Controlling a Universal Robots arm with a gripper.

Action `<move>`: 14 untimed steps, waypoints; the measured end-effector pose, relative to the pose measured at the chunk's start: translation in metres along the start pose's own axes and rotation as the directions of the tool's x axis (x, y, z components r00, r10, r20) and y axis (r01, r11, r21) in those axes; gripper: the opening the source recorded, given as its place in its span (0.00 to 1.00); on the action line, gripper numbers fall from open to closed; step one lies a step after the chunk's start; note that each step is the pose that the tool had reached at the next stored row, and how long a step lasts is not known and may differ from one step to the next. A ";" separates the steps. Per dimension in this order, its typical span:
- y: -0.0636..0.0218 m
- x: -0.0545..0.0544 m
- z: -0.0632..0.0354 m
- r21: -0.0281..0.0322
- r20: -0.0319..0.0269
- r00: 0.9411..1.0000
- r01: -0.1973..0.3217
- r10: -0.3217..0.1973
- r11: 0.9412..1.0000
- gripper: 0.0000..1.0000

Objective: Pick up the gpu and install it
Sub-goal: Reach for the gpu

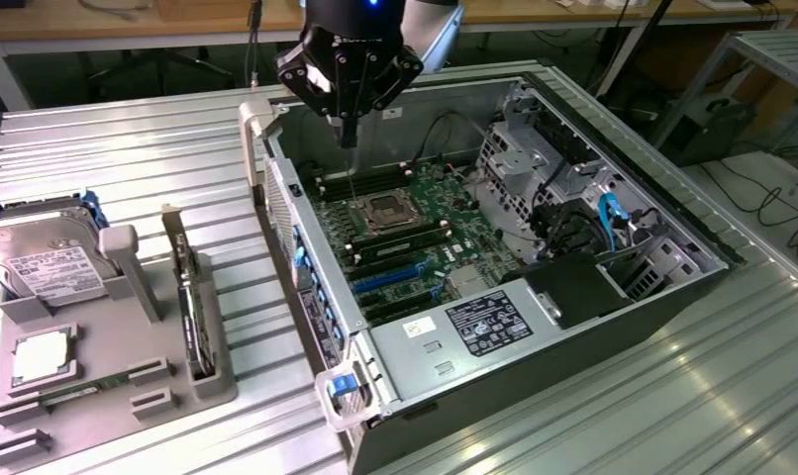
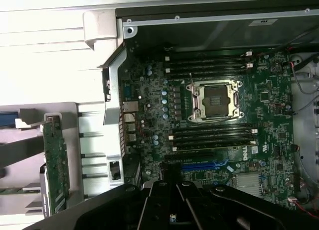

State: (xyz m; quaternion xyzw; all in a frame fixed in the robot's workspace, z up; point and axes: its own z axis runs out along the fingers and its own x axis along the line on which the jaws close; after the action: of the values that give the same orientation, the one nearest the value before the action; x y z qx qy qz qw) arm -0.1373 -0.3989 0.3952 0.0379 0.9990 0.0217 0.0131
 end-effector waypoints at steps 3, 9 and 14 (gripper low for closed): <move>-0.0001 0.001 -0.0001 0.000 0.000 1.000 0.000 0.000 1.000 0.11; -0.0002 0.003 -0.0001 0.000 0.000 1.000 0.000 0.000 1.000 0.11; -0.0004 0.005 -0.0002 0.000 0.000 1.000 0.000 0.000 1.000 0.11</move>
State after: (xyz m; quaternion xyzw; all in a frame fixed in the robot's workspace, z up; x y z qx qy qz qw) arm -0.1422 -0.3990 0.3952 0.0379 0.9990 0.0217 0.0131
